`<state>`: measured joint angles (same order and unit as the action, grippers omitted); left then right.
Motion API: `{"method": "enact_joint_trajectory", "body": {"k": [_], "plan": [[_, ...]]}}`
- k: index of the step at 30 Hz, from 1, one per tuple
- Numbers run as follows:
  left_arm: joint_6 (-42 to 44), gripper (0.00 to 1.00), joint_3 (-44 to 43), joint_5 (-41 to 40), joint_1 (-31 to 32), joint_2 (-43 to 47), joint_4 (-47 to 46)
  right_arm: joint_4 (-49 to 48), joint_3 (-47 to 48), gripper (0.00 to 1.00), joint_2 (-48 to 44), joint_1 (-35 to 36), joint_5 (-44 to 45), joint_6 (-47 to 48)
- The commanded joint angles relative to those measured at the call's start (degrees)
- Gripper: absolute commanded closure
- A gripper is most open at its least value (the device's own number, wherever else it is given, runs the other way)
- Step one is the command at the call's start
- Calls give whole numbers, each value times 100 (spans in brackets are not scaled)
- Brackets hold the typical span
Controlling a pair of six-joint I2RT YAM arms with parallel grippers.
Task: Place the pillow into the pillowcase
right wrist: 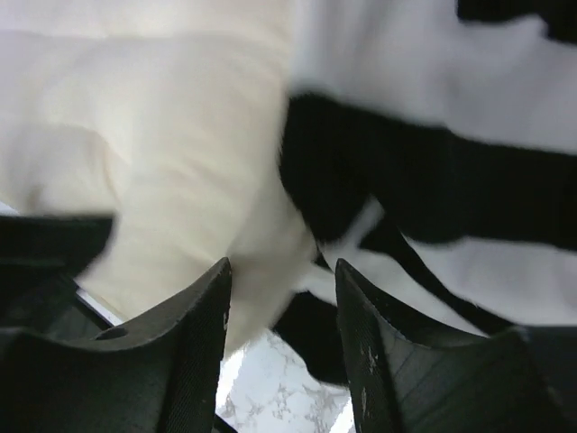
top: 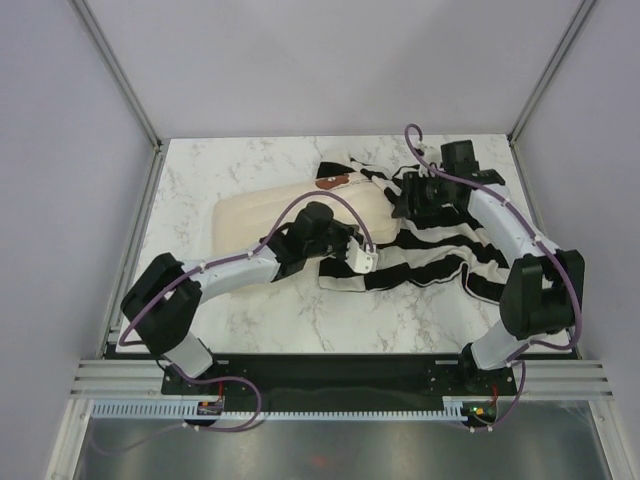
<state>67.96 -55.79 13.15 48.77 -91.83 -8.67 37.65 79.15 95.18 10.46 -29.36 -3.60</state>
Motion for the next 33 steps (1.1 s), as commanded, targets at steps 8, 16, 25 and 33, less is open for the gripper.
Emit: {"method": "enact_joint_trajectory", "body": {"k": [8,16,25,33], "plan": [[-2305,98,-872,2052,-913,-133,621,-1823,-2763,49,-1527,-633,-34,-1527],[-2261,98,-1083,2500,-940,-423,1236,-4467,-3758,43,-1476,272,1072,-2953],[-2595,98,-1373,2588,-1107,-643,1411,-4908,-3811,43,-966,290,1943,-3499],[-2630,98,-1680,2623,-1212,-854,1543,-4995,-3478,43,-342,693,2030,-3587]]}}
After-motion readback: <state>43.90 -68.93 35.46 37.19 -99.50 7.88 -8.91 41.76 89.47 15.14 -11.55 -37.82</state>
